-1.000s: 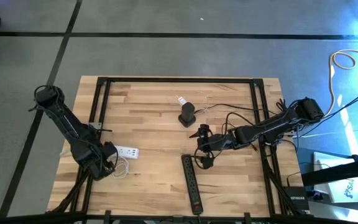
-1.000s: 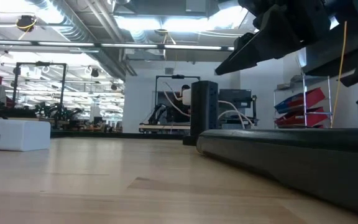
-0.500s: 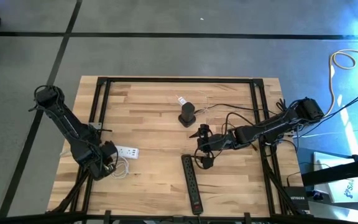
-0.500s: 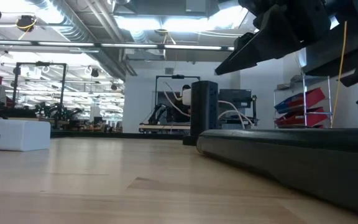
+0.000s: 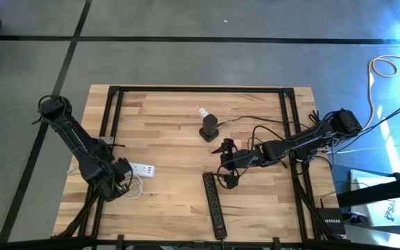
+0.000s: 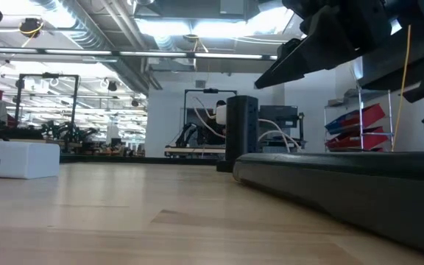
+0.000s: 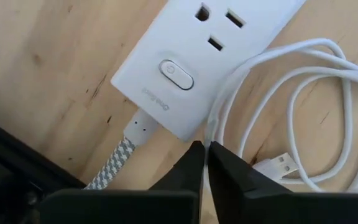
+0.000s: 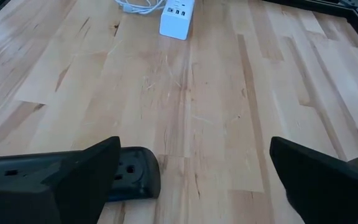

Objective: Insert USB
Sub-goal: Insert the white USB cable into the white outlet extension

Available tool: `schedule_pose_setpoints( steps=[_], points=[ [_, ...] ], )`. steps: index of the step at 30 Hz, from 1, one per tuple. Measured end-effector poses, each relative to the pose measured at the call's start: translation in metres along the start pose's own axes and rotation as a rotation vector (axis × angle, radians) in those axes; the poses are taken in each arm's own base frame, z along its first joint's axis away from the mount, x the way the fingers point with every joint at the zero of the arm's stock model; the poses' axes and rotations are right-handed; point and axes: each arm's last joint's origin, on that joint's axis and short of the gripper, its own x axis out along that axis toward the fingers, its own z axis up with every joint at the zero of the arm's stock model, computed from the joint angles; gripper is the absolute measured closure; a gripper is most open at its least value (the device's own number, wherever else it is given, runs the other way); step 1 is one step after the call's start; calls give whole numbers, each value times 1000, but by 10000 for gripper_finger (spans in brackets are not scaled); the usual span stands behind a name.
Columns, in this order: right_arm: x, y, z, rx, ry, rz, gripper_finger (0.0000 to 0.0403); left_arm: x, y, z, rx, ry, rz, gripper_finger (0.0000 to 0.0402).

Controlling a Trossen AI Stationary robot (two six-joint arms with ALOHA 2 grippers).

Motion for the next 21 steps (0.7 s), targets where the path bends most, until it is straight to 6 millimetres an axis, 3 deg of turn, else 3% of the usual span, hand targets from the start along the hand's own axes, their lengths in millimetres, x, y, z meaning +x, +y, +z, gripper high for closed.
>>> schedule_pose_setpoints(
  steps=[7, 14, 18, 21],
  points=[
    [-2, 2, 10, -21, -24, 72, 8, -29, -16, 6, 78, 83, -97, 401],
    [-8, 3, 42, -94, -145, 123, 8, -83, -40, 34, 353, -427, -154, 401],
    [-9, -4, 67, -63, -433, 231, 8, -91, -49, 48, 548, -699, -54, 402],
    [3, -12, 72, -9, -551, 299, 8, -95, -57, 62, 681, -793, -6, 402]
  ],
)
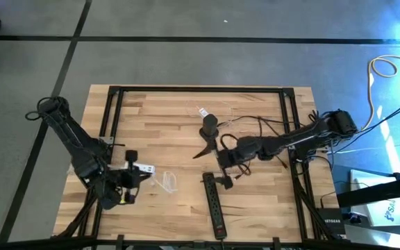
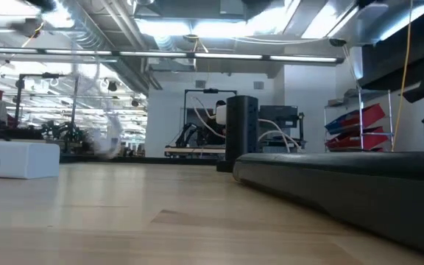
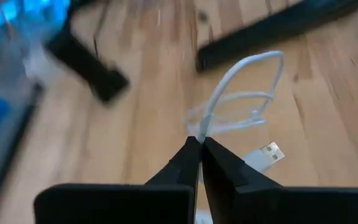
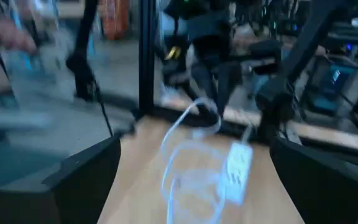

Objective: Insert USB
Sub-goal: Insert the white USB cable into the white outlet extension

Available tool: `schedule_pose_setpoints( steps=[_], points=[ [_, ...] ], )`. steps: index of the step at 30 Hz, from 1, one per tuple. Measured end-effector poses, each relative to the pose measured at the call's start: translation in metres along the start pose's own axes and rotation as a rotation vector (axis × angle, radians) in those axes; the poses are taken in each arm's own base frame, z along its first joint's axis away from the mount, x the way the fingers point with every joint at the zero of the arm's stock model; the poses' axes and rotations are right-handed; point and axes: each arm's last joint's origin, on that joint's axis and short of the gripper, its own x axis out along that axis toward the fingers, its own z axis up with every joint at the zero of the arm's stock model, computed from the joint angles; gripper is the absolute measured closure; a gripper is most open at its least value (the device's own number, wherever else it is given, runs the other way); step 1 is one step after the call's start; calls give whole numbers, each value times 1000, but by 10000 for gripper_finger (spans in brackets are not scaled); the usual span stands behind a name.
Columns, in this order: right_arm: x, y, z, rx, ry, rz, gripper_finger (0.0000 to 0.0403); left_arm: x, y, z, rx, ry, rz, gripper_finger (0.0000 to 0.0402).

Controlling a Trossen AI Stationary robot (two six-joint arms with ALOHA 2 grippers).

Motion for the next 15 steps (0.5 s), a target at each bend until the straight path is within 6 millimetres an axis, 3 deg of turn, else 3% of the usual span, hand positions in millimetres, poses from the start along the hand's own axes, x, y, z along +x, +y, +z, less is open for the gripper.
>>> schedule_pose_setpoints(
  steps=[6, 10, 15],
  points=[
    [31, -18, -25, 230, -55, -20, 8, 28, -4, 27, 333, -145, 44, 401],
    [59, -19, -26, 282, -2, -16, 8, 50, -10, 26, 634, -93, 89, 401],
    [79, -24, -29, 335, 180, -127, 8, 69, -17, 22, 804, 11, 275, 401]
  ],
)
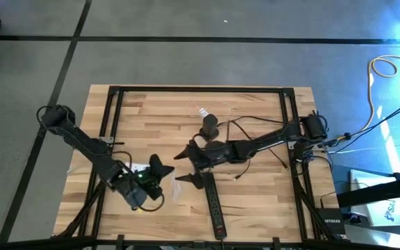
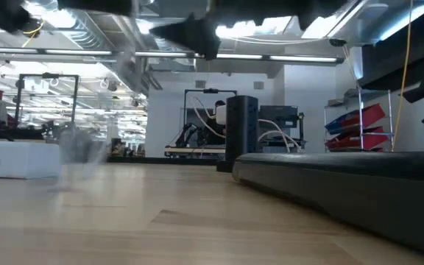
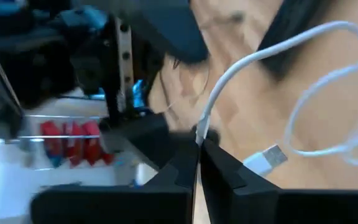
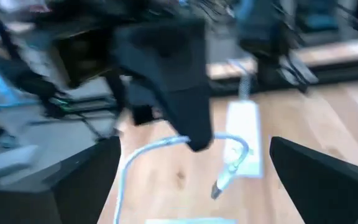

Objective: Insert USB
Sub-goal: Insert the white USB cable into the white outlet extension

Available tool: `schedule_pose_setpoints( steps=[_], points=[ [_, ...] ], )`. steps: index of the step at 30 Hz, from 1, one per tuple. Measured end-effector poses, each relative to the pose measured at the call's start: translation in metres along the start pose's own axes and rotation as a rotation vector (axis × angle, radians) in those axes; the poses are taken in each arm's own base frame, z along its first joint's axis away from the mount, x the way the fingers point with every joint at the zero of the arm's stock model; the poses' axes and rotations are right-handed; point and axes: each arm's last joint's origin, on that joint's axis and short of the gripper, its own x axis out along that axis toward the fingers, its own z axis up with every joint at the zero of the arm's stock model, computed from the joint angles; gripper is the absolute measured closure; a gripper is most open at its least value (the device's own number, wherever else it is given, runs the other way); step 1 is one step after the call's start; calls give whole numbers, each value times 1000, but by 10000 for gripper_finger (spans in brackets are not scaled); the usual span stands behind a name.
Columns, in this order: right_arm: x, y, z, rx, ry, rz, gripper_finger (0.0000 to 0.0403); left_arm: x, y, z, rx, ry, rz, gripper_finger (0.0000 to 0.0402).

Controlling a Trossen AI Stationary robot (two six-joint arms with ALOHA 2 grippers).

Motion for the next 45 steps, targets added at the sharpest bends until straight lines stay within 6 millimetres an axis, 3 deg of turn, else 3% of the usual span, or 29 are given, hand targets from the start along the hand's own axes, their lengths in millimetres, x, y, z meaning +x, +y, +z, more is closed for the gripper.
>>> schedule_pose_setpoints(
  steps=[6, 16, 41, 45],
  points=[
    [3, -2, -6, -30, 23, -55, 32, -1, -7, 9, 88, -11, 27, 401],
    [3, -14, -20, 0, 9, -61, 80, -7, -1, 17, 79, -32, 105, 401],
    [3, -17, -20, 107, 9, -95, 89, 7, 0, 13, 119, 22, 106, 401],
    [3, -17, -21, 107, 18, -98, 105, 11, -2, 13, 137, 31, 105, 401]
  ],
)
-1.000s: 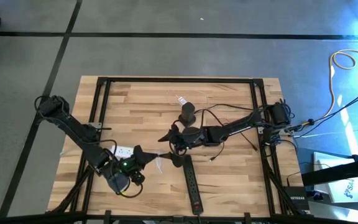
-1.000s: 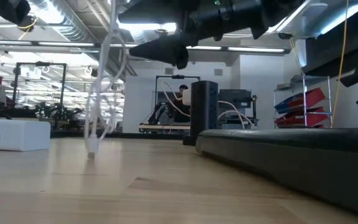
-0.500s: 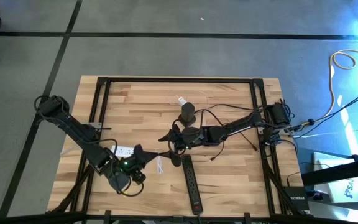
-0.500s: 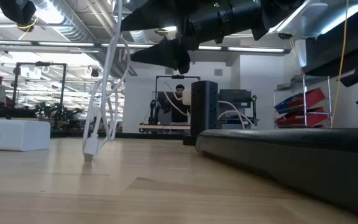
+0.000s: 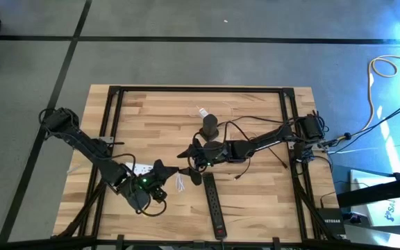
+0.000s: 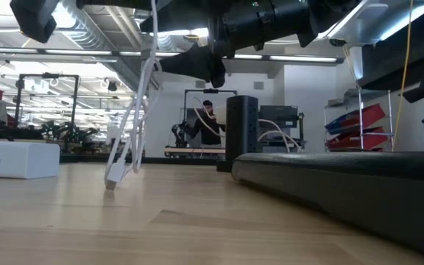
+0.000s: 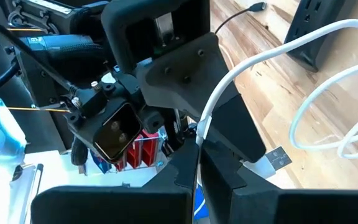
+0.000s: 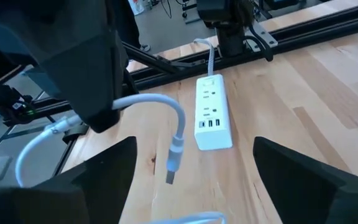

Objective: Insert USB
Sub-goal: Insert the white USB cable into the white outlet extension

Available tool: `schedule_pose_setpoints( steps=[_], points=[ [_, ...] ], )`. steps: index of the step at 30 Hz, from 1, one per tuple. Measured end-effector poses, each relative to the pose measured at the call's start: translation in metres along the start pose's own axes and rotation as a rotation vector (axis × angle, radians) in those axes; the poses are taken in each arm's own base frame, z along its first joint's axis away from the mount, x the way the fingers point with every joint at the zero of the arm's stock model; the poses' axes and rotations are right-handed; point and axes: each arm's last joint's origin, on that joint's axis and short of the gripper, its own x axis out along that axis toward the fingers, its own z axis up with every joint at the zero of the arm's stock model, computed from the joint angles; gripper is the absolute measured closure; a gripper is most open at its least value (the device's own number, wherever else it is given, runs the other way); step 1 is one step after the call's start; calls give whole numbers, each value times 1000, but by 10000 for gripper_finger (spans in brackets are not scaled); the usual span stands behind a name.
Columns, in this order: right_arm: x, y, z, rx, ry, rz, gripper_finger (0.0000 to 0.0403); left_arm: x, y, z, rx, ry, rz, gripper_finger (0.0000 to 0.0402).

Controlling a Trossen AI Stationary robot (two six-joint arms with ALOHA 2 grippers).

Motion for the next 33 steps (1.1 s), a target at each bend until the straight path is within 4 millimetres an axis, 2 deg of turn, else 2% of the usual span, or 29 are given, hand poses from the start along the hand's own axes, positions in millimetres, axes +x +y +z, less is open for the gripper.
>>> schedule_pose_setpoints(
  steps=[7, 17, 33],
  points=[
    [0, 0, 1, 0, -15, -5, 167, 0, 5, 2, 14, 13, 41, 401],
    [0, -5, 3, 7, -18, -16, 236, 0, 5, 2, 19, 23, 46, 401],
    [0, -3, 4, -24, -22, 5, 281, 0, 1, 0, -4, 29, 23, 401]
  ],
)
